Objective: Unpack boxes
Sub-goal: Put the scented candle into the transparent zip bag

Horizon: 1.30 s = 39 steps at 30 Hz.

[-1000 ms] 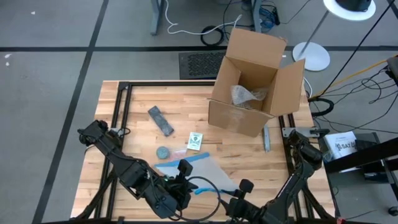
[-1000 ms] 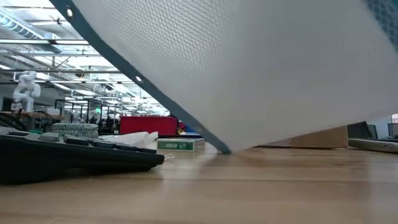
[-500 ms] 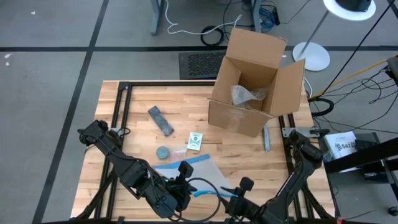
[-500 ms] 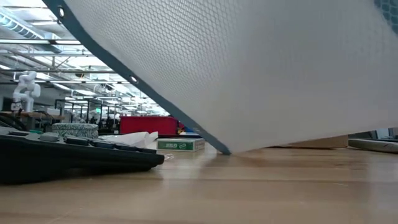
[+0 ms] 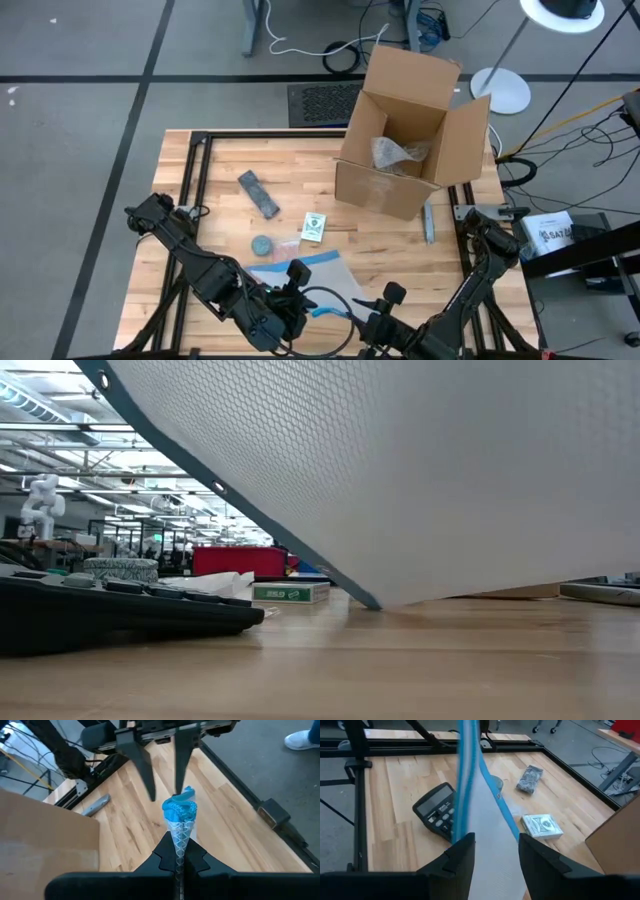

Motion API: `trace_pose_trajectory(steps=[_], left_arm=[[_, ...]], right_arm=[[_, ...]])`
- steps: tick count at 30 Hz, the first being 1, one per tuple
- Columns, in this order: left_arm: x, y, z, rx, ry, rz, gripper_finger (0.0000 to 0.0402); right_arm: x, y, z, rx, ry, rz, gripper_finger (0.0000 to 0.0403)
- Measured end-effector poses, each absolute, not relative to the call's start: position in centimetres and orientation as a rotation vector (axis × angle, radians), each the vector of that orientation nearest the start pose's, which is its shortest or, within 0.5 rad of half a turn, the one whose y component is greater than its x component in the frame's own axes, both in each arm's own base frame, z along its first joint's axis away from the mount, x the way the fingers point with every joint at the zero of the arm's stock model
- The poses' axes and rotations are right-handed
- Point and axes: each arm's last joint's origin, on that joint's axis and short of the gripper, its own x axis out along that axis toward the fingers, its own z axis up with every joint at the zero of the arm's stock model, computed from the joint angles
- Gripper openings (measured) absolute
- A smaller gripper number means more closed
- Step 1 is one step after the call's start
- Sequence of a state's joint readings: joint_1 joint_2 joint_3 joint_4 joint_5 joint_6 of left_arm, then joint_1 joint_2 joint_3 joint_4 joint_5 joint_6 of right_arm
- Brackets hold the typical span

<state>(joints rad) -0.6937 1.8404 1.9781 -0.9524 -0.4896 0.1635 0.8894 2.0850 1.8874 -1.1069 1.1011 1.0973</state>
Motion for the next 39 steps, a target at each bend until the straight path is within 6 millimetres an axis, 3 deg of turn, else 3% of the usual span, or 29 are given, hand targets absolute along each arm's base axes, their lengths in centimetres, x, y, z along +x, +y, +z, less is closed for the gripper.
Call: trace_pose_trajectory(steps=[39], left_arm=[[30.95, -23.57, 38.16, 0.598, 0.684, -0.278, 0.0000]], right_arm=[[28.80, 31.47, 26.55, -0.074, 0.514, -0.464, 0.0141]])
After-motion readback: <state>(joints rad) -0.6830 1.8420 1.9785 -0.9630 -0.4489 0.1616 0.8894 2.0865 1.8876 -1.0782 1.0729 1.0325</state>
